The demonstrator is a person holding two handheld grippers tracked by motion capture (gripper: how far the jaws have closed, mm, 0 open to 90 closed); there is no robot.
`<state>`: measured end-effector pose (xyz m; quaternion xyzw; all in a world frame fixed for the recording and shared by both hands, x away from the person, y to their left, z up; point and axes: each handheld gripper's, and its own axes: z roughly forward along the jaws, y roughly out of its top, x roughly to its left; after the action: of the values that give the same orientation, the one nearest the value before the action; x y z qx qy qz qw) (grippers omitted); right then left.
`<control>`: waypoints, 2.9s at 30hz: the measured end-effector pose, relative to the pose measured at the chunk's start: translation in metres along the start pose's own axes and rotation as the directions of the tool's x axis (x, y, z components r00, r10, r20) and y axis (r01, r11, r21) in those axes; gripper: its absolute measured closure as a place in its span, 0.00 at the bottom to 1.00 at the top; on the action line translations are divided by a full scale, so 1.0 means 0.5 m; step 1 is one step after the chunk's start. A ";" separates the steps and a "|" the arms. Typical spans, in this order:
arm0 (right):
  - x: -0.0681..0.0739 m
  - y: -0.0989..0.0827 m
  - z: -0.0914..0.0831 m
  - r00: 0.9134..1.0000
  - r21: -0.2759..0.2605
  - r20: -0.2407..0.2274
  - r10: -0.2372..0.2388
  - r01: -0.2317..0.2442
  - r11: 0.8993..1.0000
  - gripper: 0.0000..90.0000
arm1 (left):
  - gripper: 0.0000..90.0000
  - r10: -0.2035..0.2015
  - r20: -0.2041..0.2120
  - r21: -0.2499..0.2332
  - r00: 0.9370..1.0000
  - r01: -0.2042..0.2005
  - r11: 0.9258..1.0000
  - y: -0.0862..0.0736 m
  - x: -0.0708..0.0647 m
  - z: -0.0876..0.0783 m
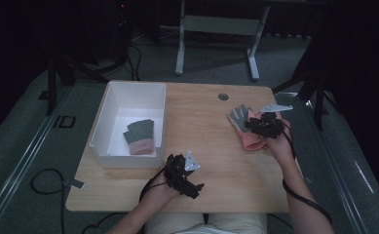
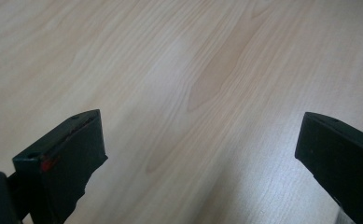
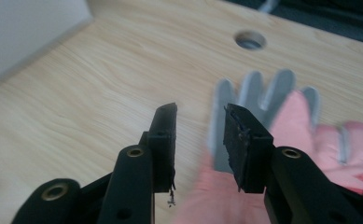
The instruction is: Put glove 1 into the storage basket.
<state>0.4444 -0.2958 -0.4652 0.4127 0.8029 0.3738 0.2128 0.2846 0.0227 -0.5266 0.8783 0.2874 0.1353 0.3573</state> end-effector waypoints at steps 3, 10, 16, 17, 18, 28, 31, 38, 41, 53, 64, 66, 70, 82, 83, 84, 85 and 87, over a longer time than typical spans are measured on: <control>-0.021 0.006 0.036 0.999 0.077 0.027 -0.031 0.028 0.997 0.72 | 0.02 -0.032 -0.003 -0.016 0.999 0.032 0.999 -0.023 -0.003 0.008; -0.040 0.009 0.086 0.998 0.125 0.034 -0.048 0.043 0.991 0.72 | 0.02 -0.063 -0.043 -0.099 0.997 0.058 0.993 -0.065 -0.012 0.009; -0.055 -0.009 0.148 0.997 0.216 0.049 -0.058 0.047 0.975 0.72 | 0.02 -0.092 -0.092 -0.119 0.992 0.081 0.990 -0.090 -0.023 0.005; -0.055 -0.014 0.159 0.996 0.232 0.054 -0.069 0.055 0.971 0.72 | 0.02 -0.092 -0.091 -0.116 0.992 0.081 0.990 -0.091 -0.023 0.005; -0.055 -0.017 0.164 0.996 0.234 0.050 -0.069 0.056 0.971 0.74 | 0.02 -0.092 -0.099 -0.110 0.991 0.081 0.991 -0.092 -0.022 0.007; -0.048 -0.017 0.184 0.995 0.277 0.101 0.014 -0.042 0.960 0.92 | 0.02 -0.063 -0.082 -0.104 0.995 0.054 0.993 -0.085 -0.022 0.021; -0.050 -0.007 0.176 0.992 0.263 0.108 0.064 -0.090 0.961 0.97 | 0.02 -0.061 -0.092 -0.114 0.994 0.050 0.992 -0.083 -0.020 0.019; -0.014 0.038 0.113 0.989 0.165 0.089 0.120 -0.134 0.977 0.98 | 0.02 -0.059 -0.105 -0.126 0.993 0.045 0.991 -0.081 -0.015 0.016; 0.019 0.057 0.073 0.986 0.108 0.082 0.145 -0.153 0.982 0.98 | 0.02 -0.056 -0.101 -0.124 0.993 0.043 0.991 -0.081 -0.015 0.017; 0.169 0.052 -0.060 0.968 -0.021 0.095 0.233 -0.232 0.973 0.98 | 0.02 -0.050 -0.114 -0.125 0.992 0.035 0.991 -0.081 -0.015 0.014; 0.247 -0.029 0.018 0.960 0.088 0.097 0.261 -0.270 0.959 0.98 | 0.02 -0.044 -0.098 -0.124 0.994 0.032 0.992 -0.082 -0.017 0.018; 0.253 -0.038 0.045 0.959 0.119 0.085 0.270 -0.279 0.953 0.98 | 0.02 -0.044 -0.098 -0.125 0.994 0.031 0.992 -0.082 -0.017 0.019; 0.269 -0.055 0.099 0.966 0.181 0.065 0.249 -0.256 0.949 0.98 | 0.02 -0.041 -0.106 -0.129 0.994 0.027 0.991 -0.083 -0.017 0.018; 0.257 -0.060 0.139 0.987 0.195 -0.004 0.162 -0.158 0.968 0.96 | 0.02 -0.038 -0.097 -0.119 0.995 0.026 0.993 -0.085 -0.019 0.019; 0.256 -0.058 0.140 0.989 0.200 -0.008 0.148 -0.144 0.969 0.96 | 0.02 -0.038 -0.098 -0.117 0.994 0.026 0.993 -0.084 -0.019 0.020; 0.255 -0.057 0.141 0.989 0.201 -0.012 0.144 -0.139 0.970 0.96 | 0.02 -0.040 -0.097 -0.117 0.995 0.028 0.993 -0.084 -0.018 0.021; 0.255 -0.055 0.142 0.989 0.205 -0.015 0.150 -0.144 0.968 0.95 | 0.02 -0.039 -0.097 -0.117 0.994 0.027 0.993 -0.085 -0.018 0.021; 0.253 -0.052 0.141 0.987 0.211 -0.026 0.161 -0.152 0.966 0.91 | 0.02 -0.041 -0.095 -0.110 0.995 0.030 0.993 -0.085 -0.018 0.023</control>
<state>0.4049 -0.1719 -0.5339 0.4865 0.8070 0.3122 0.1210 0.2654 0.0357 -0.5650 0.8447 0.3122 0.1870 0.3924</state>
